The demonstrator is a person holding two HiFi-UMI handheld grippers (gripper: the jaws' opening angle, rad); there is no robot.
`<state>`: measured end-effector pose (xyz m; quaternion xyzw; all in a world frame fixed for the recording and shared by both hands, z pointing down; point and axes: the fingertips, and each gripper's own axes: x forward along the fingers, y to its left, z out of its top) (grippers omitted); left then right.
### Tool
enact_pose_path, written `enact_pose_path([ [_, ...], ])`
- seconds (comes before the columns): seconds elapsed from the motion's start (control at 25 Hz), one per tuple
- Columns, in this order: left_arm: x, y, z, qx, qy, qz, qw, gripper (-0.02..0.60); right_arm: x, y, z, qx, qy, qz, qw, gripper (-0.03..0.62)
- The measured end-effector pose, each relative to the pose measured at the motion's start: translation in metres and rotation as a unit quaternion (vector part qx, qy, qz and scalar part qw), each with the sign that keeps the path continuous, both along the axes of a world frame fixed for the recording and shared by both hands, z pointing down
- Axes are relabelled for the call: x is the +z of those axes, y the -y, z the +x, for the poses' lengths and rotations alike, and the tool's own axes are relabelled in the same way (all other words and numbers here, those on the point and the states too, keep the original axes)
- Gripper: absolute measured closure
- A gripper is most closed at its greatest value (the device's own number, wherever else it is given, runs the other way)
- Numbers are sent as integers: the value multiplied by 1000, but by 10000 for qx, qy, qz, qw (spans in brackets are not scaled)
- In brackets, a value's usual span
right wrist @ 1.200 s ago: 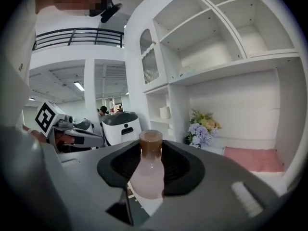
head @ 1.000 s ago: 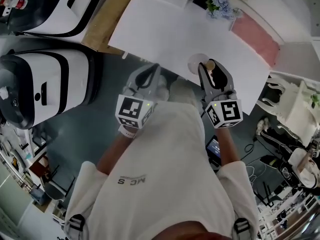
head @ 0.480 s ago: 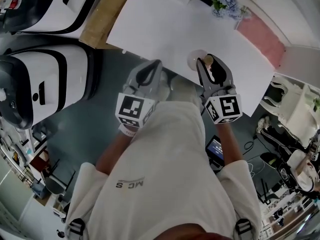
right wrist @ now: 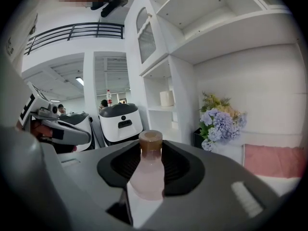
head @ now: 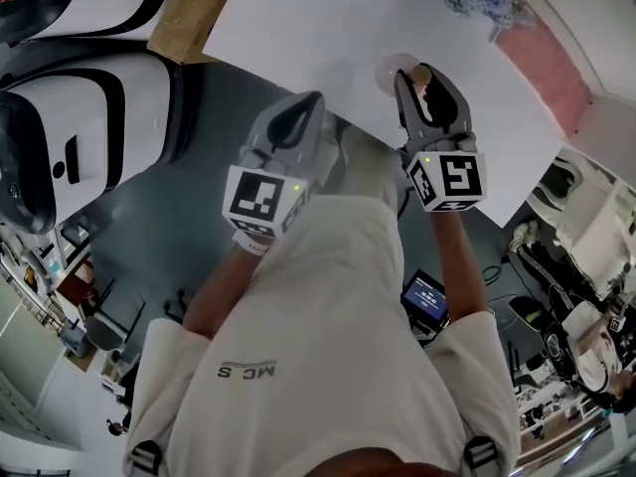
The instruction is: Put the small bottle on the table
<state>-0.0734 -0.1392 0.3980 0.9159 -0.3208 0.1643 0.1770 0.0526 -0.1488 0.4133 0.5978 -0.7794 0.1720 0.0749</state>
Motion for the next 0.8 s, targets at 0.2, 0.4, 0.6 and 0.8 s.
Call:
enact_pose_path([
  [0.2,17,11,6,-34,48,10,10000,580,27,30,7,-48,-28,-32,10000,457],
  [0.4,31,22,11,-164,124,-69,9998,580,51,57,9,-177,-79,-94,9998,457],
  [0.6,34,35,13,-238,144,-24,9996,580,72,81,6,-327,-189,-109,9992,457],
  [0.8,44,51,12,-392,196,-80,9990,580,93,100,-3,-563,-248,-124,9980,457],
])
